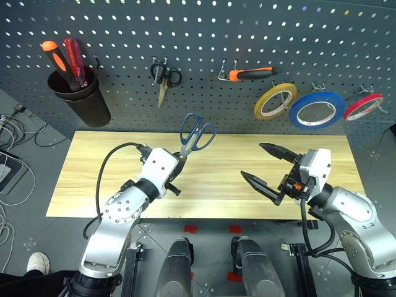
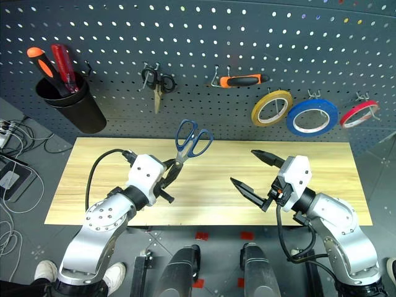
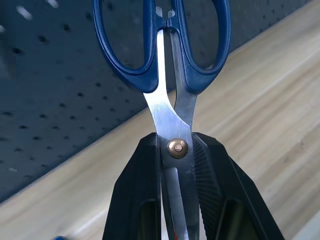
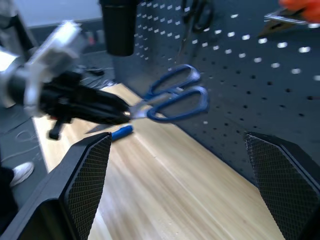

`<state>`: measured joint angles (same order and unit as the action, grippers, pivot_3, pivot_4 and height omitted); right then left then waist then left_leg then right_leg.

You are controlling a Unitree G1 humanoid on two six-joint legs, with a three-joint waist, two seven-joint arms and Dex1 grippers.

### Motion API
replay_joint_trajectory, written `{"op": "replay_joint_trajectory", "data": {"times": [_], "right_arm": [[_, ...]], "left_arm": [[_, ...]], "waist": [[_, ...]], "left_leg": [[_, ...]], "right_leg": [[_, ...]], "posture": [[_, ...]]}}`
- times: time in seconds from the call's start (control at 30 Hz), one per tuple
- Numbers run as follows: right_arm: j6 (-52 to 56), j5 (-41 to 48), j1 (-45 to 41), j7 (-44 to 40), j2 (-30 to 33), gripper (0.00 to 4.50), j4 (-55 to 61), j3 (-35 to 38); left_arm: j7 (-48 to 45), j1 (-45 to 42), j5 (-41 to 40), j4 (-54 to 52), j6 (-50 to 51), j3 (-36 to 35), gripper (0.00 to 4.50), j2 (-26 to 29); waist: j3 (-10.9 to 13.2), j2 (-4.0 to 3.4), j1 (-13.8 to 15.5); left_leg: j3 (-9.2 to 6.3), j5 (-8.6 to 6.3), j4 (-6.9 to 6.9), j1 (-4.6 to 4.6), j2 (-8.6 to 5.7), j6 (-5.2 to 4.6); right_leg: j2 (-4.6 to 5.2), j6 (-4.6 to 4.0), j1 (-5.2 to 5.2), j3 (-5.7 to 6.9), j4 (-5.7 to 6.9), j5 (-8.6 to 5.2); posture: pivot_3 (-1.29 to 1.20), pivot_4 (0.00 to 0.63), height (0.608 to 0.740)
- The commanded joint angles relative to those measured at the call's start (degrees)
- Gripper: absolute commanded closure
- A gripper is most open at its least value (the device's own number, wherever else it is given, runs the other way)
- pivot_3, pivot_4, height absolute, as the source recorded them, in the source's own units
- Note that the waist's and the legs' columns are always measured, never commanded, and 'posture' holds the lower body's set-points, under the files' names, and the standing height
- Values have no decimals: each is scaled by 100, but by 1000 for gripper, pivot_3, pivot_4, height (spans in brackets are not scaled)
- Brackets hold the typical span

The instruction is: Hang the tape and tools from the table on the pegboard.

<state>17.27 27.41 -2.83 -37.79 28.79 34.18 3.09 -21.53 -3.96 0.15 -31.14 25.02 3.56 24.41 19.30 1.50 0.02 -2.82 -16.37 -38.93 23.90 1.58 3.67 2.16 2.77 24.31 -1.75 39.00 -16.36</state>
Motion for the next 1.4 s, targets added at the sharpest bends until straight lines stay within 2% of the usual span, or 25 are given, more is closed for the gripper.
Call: {"op": "replay_joint_trajectory", "data": {"times": [0.03, 0.2, 0.43, 0.93, 1.4], "right_arm": [[46, 273, 131, 199, -51, 0, 450, 231], [61, 310, 106, 298, -56, 0, 502, 249], [-77, 229, 35, 357, -77, 0, 449, 216], [-199, 42, -98, 364, -148, 0, 333, 131], [-164, -60, -30, 521, -183, 0, 380, 84]], "left_arm": [[268, 302, 244, -267, -1087, -239, 3906, -21], [443, 459, 360, -178, -1831, -364, 3906, -86], [622, 661, 405, -216, -2228, -560, 3906, -237], [859, 5, 535, 274, -2122, -645, 3906, -460], [858, 82, 518, 509, -2026, -628, 3906, -557]], "waist": [[-50, 3, -1], [-192, 12, 8], [-344, 15, 13], [-458, 17, 47], [-486, 17, 57]], "left_leg": [[0, 0, 0, 0, 1, 0], [3, -1, 2, -1, -3, -3], [7, -4, 3, -9, -6, -7], [19, -5, -2, -11, -14, -9], [24, -6, -4, -13, -14, -11]], "right_leg": [[0, 0, 0, -2, -1, 0], [0, 0, -4, -1, -4, 0], [-6, 0, -12, 0, -5, 0], [-8, -1, -17, 4, -3, 0], [-11, -1, -17, 2, -1, 0]], "posture": [[52, 239, 740], [53, 220, 740], [63, 205, 740], [67, 205, 740], [59, 203, 740]]}}
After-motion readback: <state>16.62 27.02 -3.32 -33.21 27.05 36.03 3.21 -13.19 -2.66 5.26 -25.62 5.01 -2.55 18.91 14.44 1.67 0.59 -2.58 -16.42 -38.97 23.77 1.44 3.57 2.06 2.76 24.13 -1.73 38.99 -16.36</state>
